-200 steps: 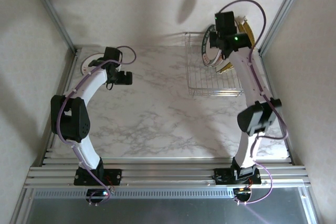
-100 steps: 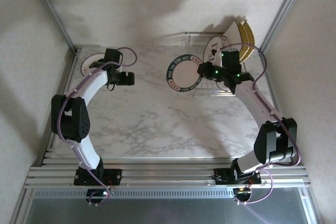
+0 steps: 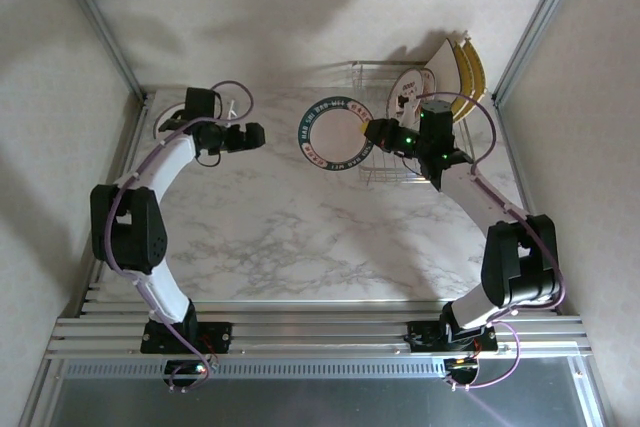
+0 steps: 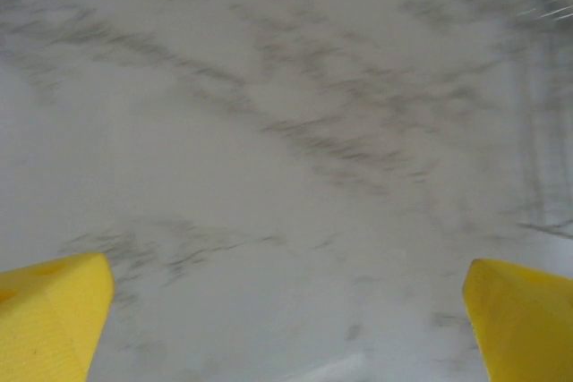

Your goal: Unload the plates from the dish rack

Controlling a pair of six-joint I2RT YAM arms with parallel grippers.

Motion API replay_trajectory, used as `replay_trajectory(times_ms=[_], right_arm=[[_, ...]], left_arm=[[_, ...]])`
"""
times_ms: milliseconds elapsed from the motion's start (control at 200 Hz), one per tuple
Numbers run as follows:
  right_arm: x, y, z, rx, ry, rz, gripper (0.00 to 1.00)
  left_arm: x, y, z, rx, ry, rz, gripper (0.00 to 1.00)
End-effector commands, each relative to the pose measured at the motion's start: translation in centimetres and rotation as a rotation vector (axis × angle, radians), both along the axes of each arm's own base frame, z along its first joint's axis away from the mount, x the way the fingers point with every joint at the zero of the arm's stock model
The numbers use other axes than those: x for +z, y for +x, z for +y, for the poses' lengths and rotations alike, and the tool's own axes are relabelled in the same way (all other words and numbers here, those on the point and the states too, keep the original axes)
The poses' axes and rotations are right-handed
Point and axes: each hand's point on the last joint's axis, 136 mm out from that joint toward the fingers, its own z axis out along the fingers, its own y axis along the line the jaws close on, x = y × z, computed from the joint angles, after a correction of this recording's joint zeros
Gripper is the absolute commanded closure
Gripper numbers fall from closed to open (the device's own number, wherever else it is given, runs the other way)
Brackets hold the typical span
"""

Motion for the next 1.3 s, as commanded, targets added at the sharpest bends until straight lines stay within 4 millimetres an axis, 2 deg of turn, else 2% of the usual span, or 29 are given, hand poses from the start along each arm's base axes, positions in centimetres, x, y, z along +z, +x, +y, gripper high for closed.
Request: replay_trajectory(times_ms=[0,105,215,430,761,1021,1296], right_arm=[[2.0,1.2,0.6,0.029,0.057,-0.056,1.00],[2.3,1.9,1.2,0.043,0.071,-0.060,1.00],[2.4,2.5,1.9,0.060,0.077,-0.062,1.00],[2.2,3.6,3.4,0.081,0.089,-0.050,1.00],[1.6,4.2,5.6,0.111,0.099,-0.038,1.00],[1.5,4.0,7.2,0.145,0.113,-0.034,1.00],[1.1,3.9,7.4,0.147,0.109,-0.021,1.00]], left_arm=[[6.5,-0.8,-3.8,-0.145,-0.318,-0.146,0.00],[7.8,-1.3,-5.4,-0.199,-0.453,-0.168,0.00],[6.7,-1.7,-6.6,-0.220,-0.534,-0.139,0.03],[5.0,-1.8,-8.5,-0.232,-0.555,-0.091,0.10],[5.1,-1.5,-10.1,-0.254,-0.573,-0.085,0.19],[4.4,-1.2,-10.9,-0.253,-0.589,-0.062,0.45],[4.4,-1.0,-10.9,-0.249,-0.590,-0.060,0.78]])
